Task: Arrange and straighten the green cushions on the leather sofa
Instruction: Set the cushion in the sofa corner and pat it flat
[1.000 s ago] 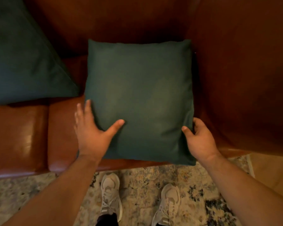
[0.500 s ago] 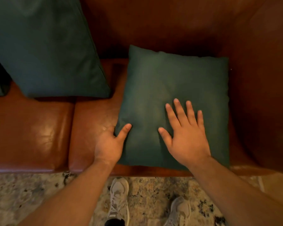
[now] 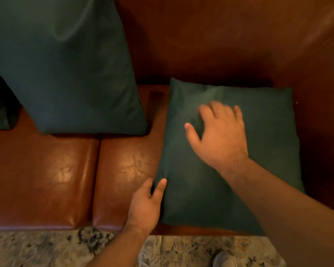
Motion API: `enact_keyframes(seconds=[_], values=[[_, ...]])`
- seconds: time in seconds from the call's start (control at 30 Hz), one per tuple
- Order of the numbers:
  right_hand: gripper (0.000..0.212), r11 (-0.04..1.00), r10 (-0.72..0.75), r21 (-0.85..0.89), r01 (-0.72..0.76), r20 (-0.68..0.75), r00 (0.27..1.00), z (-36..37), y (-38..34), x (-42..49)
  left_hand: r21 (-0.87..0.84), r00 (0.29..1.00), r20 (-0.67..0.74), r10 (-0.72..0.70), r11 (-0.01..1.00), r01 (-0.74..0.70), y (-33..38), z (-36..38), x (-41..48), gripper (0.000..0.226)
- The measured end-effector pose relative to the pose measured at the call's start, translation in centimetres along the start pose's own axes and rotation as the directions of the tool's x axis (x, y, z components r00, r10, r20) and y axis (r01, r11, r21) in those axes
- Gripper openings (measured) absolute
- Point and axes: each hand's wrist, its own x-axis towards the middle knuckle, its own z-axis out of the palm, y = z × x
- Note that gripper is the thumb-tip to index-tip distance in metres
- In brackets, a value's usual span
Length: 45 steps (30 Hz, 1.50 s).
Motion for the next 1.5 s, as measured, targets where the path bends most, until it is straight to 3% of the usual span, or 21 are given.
enact_keyframes(seconds=[0.13,0.37,0.53,0.6,0.67,0.73,0.83,0.87,0.97,1.03,1.1,1.17,1.23,1.33,1.37,1.43,1.5], values=[[0.081,0.992,-0.005,-0.121,0.037,0.257,0.966,2.5,0.2,0.3,0.077,0.995,0.096,0.012,0.997,-0.020,-0.6,-0.5,0.9,0.045],[0.083,0.999,0.024,-0.030,-0.016,0.311,0.950,2.5,-0.7,0.8,-0.140,0.971,0.230,-0.068,0.985,0.102,2.2,-1.4,4.3,0.026],[0.059,0.978,-0.033,0.203,-0.044,0.358,0.933,0.0,0.5,2.2,-0.335,0.968,0.251,-0.018,0.936,0.104,8.8,1.1,8.2,0.050],[0.055,0.962,-0.080,0.273,-0.011,0.319,0.944,-0.8,1.8,3.0,-0.384,0.977,0.214,-0.011,0.919,0.095,11.2,2.1,9.9,0.039],[0.061,0.975,-0.083,0.215,0.052,0.139,0.987,-1.4,3.6,3.2,-0.404,0.984,0.175,-0.034,0.909,0.103,12.9,3.1,11.4,0.041],[0.070,0.996,0.000,0.094,-0.007,0.075,0.997,-1.4,5.0,3.1,-0.326,0.988,0.114,-0.102,0.936,0.134,13.5,3.9,12.2,0.052],[0.078,0.996,0.083,-0.013,-0.085,0.385,0.919,0.1,6.1,3.7,-0.082,0.992,-0.034,-0.117,0.990,0.114,12.9,5.0,12.6,0.050],[0.082,0.997,0.067,0.017,-0.082,0.410,0.909,0.4,6.4,4.5,-0.048,0.990,-0.075,-0.121,0.992,0.117,12.7,4.9,12.7,0.054],[0.088,0.993,0.017,0.107,-0.041,0.220,0.975,-0.2,8.3,6.0,-0.033,0.985,-0.129,-0.117,0.993,0.114,12.5,5.0,12.6,0.081],[0.088,0.995,0.035,0.077,-0.057,0.256,0.966,-0.3,10.5,5.5,0.007,0.984,-0.144,-0.106,0.994,0.108,12.7,5.2,12.1,0.097],[0.089,0.992,0.025,0.106,-0.071,0.381,0.924,-0.1,12.7,4.3,0.034,0.985,-0.151,-0.090,0.995,0.096,12.9,5.6,11.7,0.098],[0.087,0.985,0.056,0.134,-0.106,0.329,0.943,0.2,14.8,3.7,0.054,0.980,-0.179,-0.085,0.994,0.097,13.3,5.8,11.4,0.094],[0.085,0.958,0.196,0.149,-0.245,0.281,0.939,0.2,17.1,3.0,0.071,0.974,-0.206,-0.098,0.991,0.114,13.5,5.6,11.3,0.084],[0.100,0.782,0.479,0.261,-0.566,0.331,0.813,0.6,20.9,0.9,-0.073,0.974,-0.172,-0.146,0.988,0.136,13.5,5.6,11.4,0.060],[0.111,0.653,0.551,0.348,-0.672,0.390,0.737,0.9,21.9,0.4,-0.148,0.972,-0.152,-0.180,0.976,0.158,13.5,5.8,11.4,0.057],[0.127,0.296,0.600,0.492,-0.819,0.571,0.560,1.2,22.6,-0.4,-0.258,0.965,-0.125,-0.230,0.947,0.193,14.0,6.1,11.3,0.054],[0.120,0.011,0.553,0.551,-0.835,0.692,0.464,1.2,22.5,-0.6,-0.299,0.966,-0.099,-0.239,0.933,0.200,14.7,6.2,11.2,0.056]])
